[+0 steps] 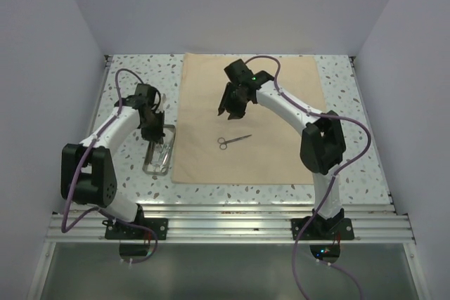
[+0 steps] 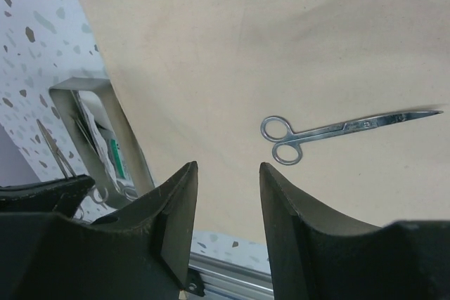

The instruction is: Prepare the surgical pack

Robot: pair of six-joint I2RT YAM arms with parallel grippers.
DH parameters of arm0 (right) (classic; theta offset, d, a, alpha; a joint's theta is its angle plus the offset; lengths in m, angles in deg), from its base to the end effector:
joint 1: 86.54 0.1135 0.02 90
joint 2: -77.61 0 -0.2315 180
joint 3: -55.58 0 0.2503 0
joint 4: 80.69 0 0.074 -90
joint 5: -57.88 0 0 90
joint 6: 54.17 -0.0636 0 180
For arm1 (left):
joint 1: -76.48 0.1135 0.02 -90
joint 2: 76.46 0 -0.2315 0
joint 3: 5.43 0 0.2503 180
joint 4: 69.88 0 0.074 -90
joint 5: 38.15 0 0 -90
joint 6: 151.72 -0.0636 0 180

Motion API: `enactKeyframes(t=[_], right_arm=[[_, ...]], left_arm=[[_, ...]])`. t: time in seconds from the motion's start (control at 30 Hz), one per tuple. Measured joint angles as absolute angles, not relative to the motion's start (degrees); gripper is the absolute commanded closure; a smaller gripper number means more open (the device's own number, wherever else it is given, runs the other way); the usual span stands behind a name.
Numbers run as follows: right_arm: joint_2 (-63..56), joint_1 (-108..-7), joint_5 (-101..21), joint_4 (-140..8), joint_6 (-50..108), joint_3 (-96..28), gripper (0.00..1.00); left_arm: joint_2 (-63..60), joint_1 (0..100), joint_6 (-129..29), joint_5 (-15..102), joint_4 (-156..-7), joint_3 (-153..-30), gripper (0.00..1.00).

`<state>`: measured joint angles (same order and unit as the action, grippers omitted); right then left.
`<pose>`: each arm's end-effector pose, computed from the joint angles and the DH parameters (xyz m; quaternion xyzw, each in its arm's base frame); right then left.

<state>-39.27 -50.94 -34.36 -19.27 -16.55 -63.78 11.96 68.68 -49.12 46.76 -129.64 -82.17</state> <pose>0.3610 0.2615 0.2130 0.1354 0.9538 0.1995 0.1795 0.2989 -0.0466 0.1640 -0.0341 0.9854 -0.0717 0.1508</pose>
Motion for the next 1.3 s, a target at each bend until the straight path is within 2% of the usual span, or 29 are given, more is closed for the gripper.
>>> enactKeyframes(t=[0.2, 0.27, 0.33, 0.43, 0.7, 1.0, 1.3], right_arm=[[-40.2, -50.9, -34.3, -18.4, -16.6, -63.3, 0.55], [-40.2, -50.9, -34.3, -18.0, -16.8, -62.7, 0.55], [-40.3, -50.9, -34.2, -17.6, -17.3, -62.5, 0.55], [-40.6, -50.9, -34.1, -16.9, -18.4, -62.4, 0.55], [-44.7, -50.9, -31.6, -12.8, -23.5, -62.4, 0.56], [-46.3, -51.4, -28.5, -9.1, -29.8, -62.4, 0.56], [-47.1, -52.0, -28.6, -9.0, -30.2, -62.6, 0.56]], left_arm=[[14.1, 70.0, -51.5, 47.2, -130.3, -82.2, 1.00], [15.4, 70.0, -52.0, 46.7, -130.3, -82.2, 0.94], [16.4, 70.0, -52.2, 45.8, -130.4, -82.2, 0.81], [17.1, 70.1, -52.4, 44.8, -130.3, -82.0, 0.71], [17.2, 70.1, -51.5, 44.9, -131.0, -81.6, 0.52], [14.1, 70.1, -50.8, 48.0, -133.8, -85.0, 0.52], [14.0, 70.1, -50.8, 47.4, -133.4, -83.2, 0.54]])
